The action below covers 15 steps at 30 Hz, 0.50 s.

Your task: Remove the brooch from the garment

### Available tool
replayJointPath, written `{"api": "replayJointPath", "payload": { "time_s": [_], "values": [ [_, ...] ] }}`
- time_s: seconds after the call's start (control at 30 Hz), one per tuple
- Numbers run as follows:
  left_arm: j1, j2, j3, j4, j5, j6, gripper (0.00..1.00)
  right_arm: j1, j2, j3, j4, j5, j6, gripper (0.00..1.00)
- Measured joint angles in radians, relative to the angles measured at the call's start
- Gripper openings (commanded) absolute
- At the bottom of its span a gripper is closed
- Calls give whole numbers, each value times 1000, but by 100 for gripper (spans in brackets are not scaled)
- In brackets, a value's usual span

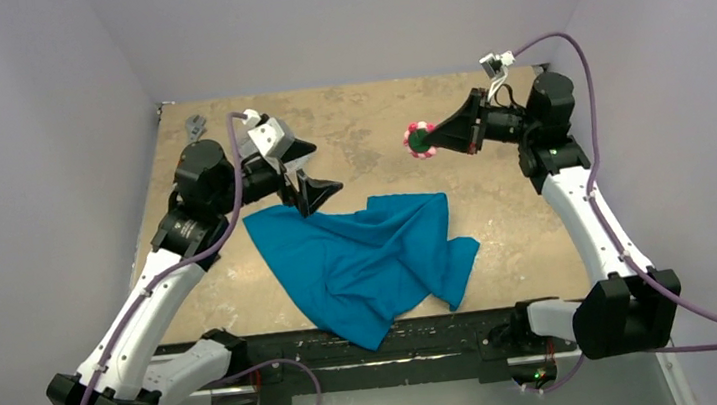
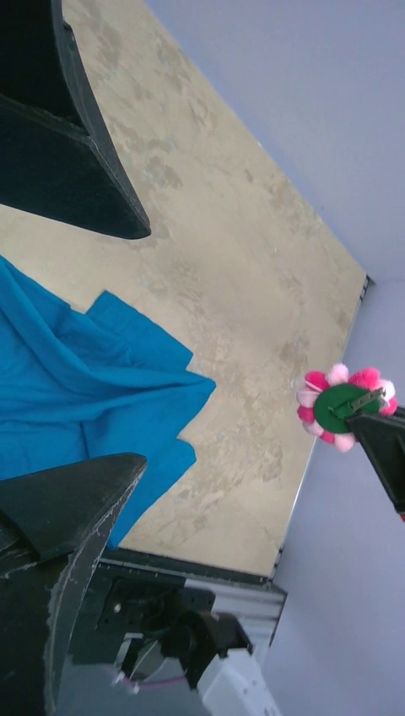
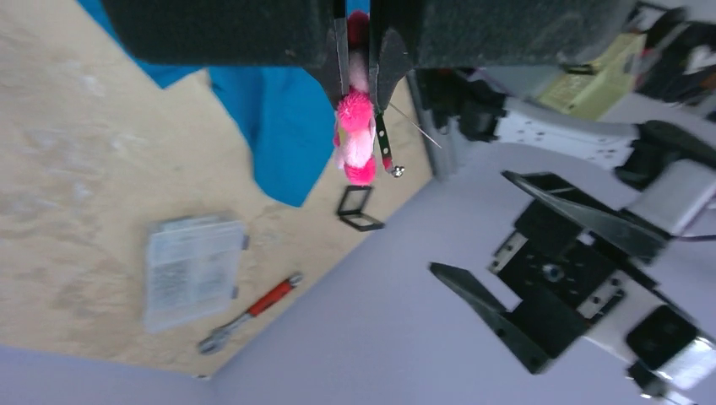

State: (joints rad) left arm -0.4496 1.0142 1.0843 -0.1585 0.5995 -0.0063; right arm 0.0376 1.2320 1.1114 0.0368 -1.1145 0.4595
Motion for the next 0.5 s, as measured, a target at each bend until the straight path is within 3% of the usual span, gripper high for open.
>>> {"api": "replayJointPath", "payload": {
  "time_s": [0.1,0.23,0.43,0.5],
  "values": [
    [0,23,-2,20,93,-31,95,50,3,-10,92,-43,158,0],
    [0,113,-5,140,185,-161,94,111,7,-9,104,-86,221,0],
    [-32,157,-125,302,219,-309,94,124,8,-93,189,-135,327,0],
    [-66,156,-147,306,220,-324,88,124,6,-148,213,-144,367,0]
  ]
}}
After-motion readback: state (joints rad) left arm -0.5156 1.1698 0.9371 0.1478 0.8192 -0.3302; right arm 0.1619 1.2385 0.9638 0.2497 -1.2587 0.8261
